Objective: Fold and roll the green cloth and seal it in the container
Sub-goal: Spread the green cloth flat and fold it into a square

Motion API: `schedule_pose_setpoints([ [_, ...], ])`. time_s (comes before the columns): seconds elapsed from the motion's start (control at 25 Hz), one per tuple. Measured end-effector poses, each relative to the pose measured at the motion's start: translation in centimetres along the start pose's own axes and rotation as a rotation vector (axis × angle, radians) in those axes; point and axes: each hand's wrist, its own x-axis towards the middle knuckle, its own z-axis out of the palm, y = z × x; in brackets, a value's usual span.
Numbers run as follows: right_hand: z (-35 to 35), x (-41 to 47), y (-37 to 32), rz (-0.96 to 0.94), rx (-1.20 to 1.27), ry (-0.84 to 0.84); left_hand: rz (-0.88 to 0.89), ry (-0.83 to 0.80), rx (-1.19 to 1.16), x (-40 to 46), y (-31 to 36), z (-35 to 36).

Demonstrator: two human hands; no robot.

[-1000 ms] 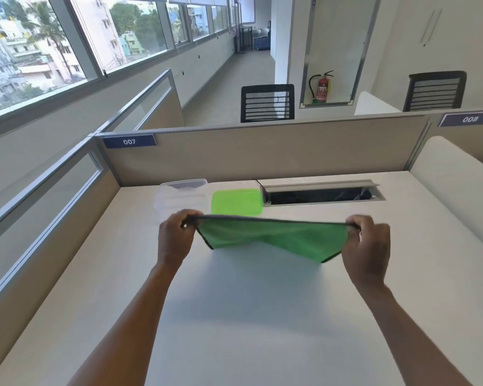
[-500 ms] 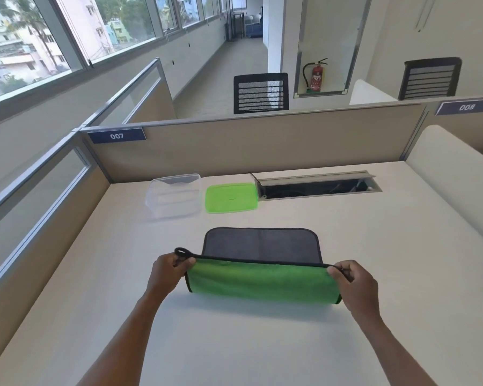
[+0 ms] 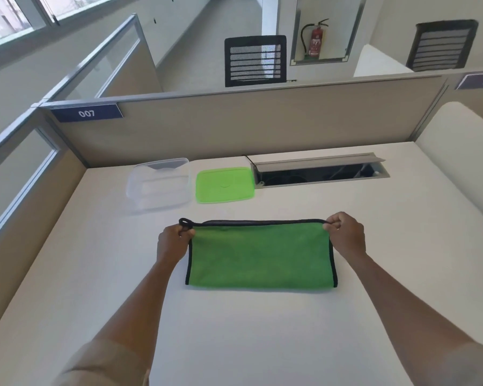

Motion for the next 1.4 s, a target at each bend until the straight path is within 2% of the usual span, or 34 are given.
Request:
schedule_pose_setpoints([
  [0.28, 2.7, 3.3, 0.9, 0.076, -0.088, 0.012, -0.034, 0.037, -0.05, 3.9, 0.4, 2.3],
  [0.44, 3.6, 3.8, 2.4, 0.115, -0.091, -0.061, -0.069, 0.034, -0.018, 5.0, 0.5, 3.5],
  [0.56, 4.4, 2.9, 2.0, 0.121, -0.17, -0.049, 0.003, 0.078, 0.135, 5.1, 0.2, 3.8],
  [0.68, 6.0, 0.4, -0.7, -0.045, -0.369, 0.034, 0.266, 0.076, 0.31, 5.8, 0.5, 3.7],
  [0.76, 8.0, -2.5, -3.5, -0.223, -0.368, 0.019, 0.415, -0.059, 0.387, 6.7, 1.2, 3.9],
  [0.84, 10.9, -6.3, -6.5, -0.342, -0.273, -0.088, 0.474, -0.193, 0.496, 7.4, 1.7, 4.3],
  [0.96, 15.5, -12.1, -10.2, -0.404, -0.174, -0.368, 0.469, -0.251, 0.611, 8.0, 2.0, 4.8],
  [1.04, 18.2, -15.2, -11.8, -0.453, -0.227, -0.494, 0.432, -0.262, 0.642, 8.1, 1.9, 4.7],
  [1.16, 20.7, -17.7, -12.8, -0.529, -0.449, -0.516, 0.389, -0.28, 0.686, 8.1, 1.7, 4.5],
  [1.4, 21.4, -19.5, -13.8, -0.596, -0.688, -0.397, 0.311, -0.327, 0.652, 7.8, 1.4, 4.0],
])
